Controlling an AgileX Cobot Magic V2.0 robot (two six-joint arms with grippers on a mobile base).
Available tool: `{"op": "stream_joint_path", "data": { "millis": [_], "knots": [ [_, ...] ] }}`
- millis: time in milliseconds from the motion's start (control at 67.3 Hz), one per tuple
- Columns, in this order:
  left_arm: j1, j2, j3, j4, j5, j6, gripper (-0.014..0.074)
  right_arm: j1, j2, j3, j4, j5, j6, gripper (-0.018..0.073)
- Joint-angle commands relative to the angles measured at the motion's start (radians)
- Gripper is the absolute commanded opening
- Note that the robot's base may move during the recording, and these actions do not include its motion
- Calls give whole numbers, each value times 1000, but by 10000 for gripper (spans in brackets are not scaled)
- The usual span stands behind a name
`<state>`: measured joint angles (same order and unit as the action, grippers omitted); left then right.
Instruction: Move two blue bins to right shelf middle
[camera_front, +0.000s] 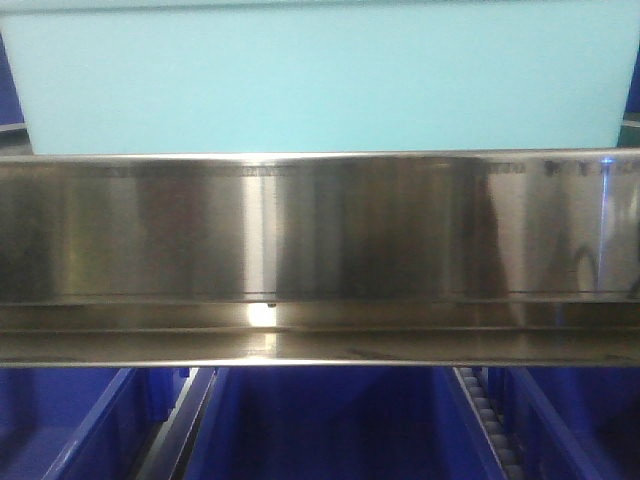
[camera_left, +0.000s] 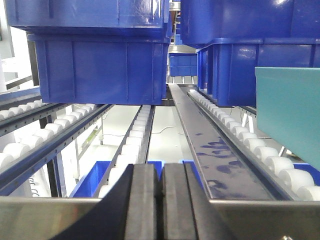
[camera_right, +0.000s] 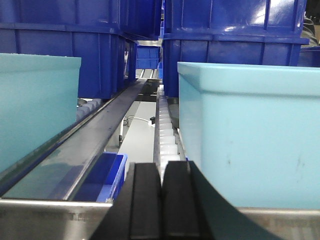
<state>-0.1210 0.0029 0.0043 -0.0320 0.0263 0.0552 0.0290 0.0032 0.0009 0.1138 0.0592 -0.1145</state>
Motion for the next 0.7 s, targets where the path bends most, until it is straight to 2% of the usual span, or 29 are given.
{"op": "stream_joint_path", "data": {
  "millis": [0,490,683],
  "knots": [
    [0,-3,-4,2,-15,1,-111,3,-3,-1,3,-24,-2,-162],
    [0,-3,-4,2,-19,1,-111,3,-3,-1,3,-24,-2,-162],
    [0,-3,-4,-12,-104,-5,-111,3,-3,-1,3,-42,-2,-162]
  ]
}}
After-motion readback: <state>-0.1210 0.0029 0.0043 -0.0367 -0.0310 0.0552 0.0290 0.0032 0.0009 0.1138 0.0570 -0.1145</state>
